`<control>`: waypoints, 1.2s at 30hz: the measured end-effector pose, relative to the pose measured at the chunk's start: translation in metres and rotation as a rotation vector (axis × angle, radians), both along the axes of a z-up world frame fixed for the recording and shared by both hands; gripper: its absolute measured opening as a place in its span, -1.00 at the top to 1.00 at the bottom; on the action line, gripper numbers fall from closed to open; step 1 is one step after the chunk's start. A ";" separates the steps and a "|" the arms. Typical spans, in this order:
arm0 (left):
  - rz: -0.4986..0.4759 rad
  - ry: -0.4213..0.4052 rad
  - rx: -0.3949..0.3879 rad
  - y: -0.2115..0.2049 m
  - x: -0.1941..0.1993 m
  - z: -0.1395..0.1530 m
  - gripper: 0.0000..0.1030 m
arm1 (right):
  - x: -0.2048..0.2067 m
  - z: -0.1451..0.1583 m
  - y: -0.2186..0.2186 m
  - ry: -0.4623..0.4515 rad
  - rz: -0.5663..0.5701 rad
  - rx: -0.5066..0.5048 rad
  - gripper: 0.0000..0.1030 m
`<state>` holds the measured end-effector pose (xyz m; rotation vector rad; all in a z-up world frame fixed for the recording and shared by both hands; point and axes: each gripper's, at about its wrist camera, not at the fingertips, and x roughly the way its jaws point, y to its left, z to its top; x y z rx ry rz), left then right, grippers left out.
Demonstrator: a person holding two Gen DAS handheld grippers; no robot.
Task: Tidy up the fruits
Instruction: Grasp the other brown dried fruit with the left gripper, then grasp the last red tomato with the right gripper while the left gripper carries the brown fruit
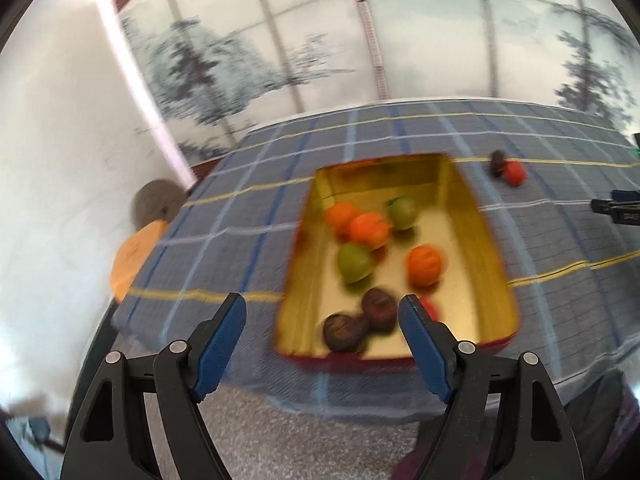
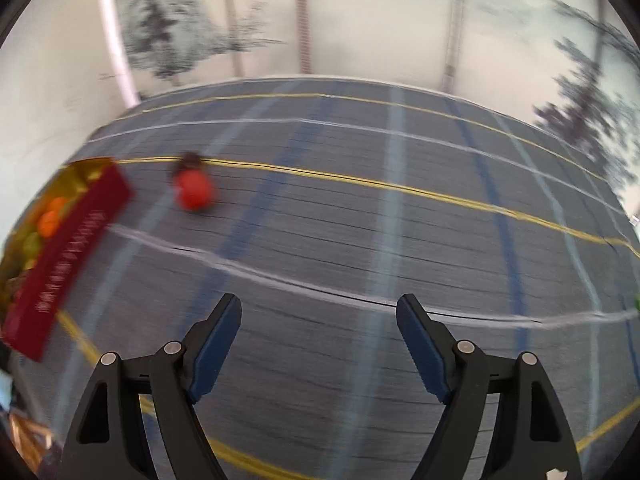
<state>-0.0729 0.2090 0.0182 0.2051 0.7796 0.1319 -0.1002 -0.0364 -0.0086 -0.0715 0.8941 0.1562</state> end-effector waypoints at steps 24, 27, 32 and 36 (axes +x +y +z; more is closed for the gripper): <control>-0.205 0.411 -0.338 -0.173 0.269 -0.042 -0.20 | 0.006 -0.004 -0.070 -0.003 -0.039 0.229 -0.63; -0.199 0.434 -0.346 -0.173 0.279 -0.055 0.05 | 0.005 -0.003 -0.071 -0.010 -0.024 0.252 -0.67; -0.196 0.444 -0.408 -0.165 0.288 -0.062 0.42 | 0.005 -0.003 -0.067 -0.002 0.003 0.266 -0.68; -0.195 0.394 -0.403 -0.163 0.275 -0.048 0.42 | 0.006 -0.004 -0.069 0.001 0.002 0.277 -0.68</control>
